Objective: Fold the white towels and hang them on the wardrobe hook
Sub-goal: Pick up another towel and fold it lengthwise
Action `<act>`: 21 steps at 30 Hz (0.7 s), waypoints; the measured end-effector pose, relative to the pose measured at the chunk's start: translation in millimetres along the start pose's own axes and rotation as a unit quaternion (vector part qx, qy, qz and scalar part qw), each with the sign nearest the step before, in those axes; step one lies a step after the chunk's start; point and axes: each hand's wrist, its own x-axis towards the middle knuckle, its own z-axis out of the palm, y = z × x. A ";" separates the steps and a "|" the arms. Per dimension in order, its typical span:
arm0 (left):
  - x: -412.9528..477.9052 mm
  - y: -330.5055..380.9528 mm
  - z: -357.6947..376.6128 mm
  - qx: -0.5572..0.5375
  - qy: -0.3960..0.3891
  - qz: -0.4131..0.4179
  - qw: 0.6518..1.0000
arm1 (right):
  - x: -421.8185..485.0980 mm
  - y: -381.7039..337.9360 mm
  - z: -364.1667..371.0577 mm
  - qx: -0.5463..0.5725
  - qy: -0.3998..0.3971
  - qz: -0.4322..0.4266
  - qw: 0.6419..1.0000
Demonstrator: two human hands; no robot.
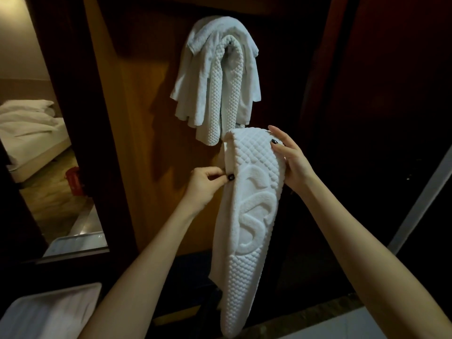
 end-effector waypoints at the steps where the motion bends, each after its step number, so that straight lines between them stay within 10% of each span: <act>1: -0.9 2.1 1.7 0.010 0.013 0.013 1.000 | -0.4 -0.4 -0.2 0.000 0.003 -0.001 1.000; 12: -12.1 -14.1 19.8 0.114 0.099 0.133 0.980 | -0.8 -0.8 5.9 -0.046 0.067 -0.036 0.996; 21: -1.3 -12.5 23.1 0.055 0.083 0.037 0.994 | 15.0 -6.3 9.8 -0.099 0.061 -0.037 0.993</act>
